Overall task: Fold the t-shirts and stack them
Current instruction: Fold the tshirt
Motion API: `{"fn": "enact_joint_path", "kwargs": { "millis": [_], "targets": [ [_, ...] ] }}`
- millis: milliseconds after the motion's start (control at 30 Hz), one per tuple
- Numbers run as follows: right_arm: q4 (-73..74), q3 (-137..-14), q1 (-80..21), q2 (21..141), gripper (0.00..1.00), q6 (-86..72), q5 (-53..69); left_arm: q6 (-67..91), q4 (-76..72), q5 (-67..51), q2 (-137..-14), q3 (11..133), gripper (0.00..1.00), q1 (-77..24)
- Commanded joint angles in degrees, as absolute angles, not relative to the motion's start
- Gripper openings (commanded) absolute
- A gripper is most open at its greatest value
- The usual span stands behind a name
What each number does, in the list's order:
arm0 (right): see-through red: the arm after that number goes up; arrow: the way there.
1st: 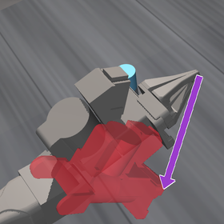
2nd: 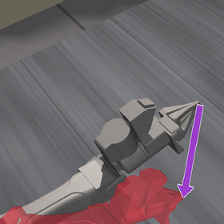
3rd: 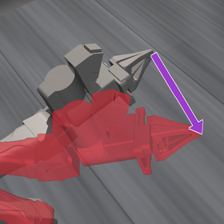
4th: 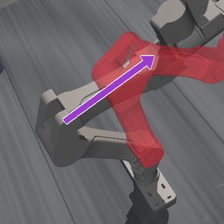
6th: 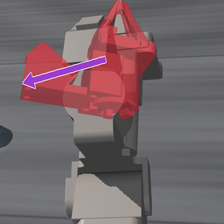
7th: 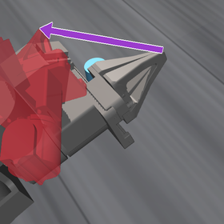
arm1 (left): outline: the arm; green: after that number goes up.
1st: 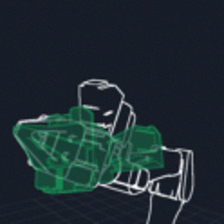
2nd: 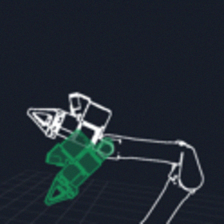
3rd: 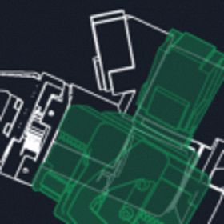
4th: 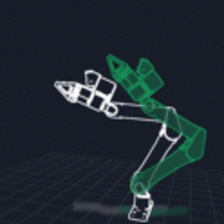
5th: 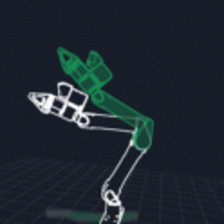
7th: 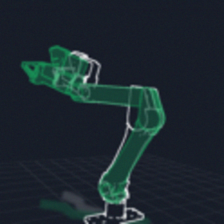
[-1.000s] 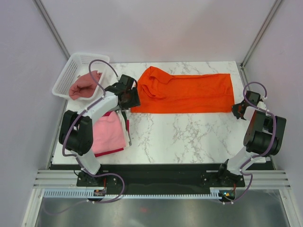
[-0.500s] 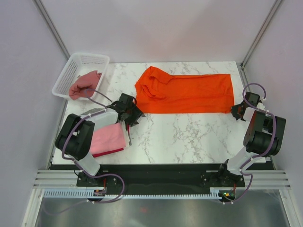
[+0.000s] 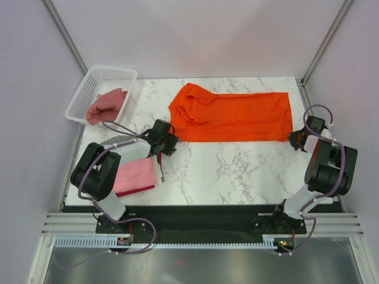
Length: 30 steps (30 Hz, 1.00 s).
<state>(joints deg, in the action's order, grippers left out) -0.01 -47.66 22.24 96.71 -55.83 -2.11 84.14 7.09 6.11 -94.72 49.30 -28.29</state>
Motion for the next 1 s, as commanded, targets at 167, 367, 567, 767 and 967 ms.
{"fn": "enact_joint_path", "kwargs": {
  "millis": [167, 367, 567, 767, 967],
  "targets": [
    [-1.85, -46.85, 22.41, 93.78, 0.0, -56.69, -1.41, 92.28, 7.91, 16.69, -100.79, 52.99, 0.53, -28.48],
    [-1.85, -46.23, 22.41, 92.9, 0.0, -56.6, -1.23, 94.04, 9.75, 20.91, -104.5, 56.51, 0.53, -28.04],
    [-2.02, -45.97, 22.41, 93.07, 0.0, -56.6, -0.88, 91.85, 12.83, 21.54, -106.43, 59.15, 0.19, -26.11],
    [-2.02, -45.44, 22.33, 92.37, 0.0, -56.34, -0.88, 87.11, 14.23, 21.17, -105.21, 59.42, 0.02, -24.35],
    [-1.76, -45.35, 21.1, 92.37, 0.0, -56.34, -1.93, 83.41, 16.79, 22.86, -102.66, 60.47, 0.02, -24.43]
  ]
}}
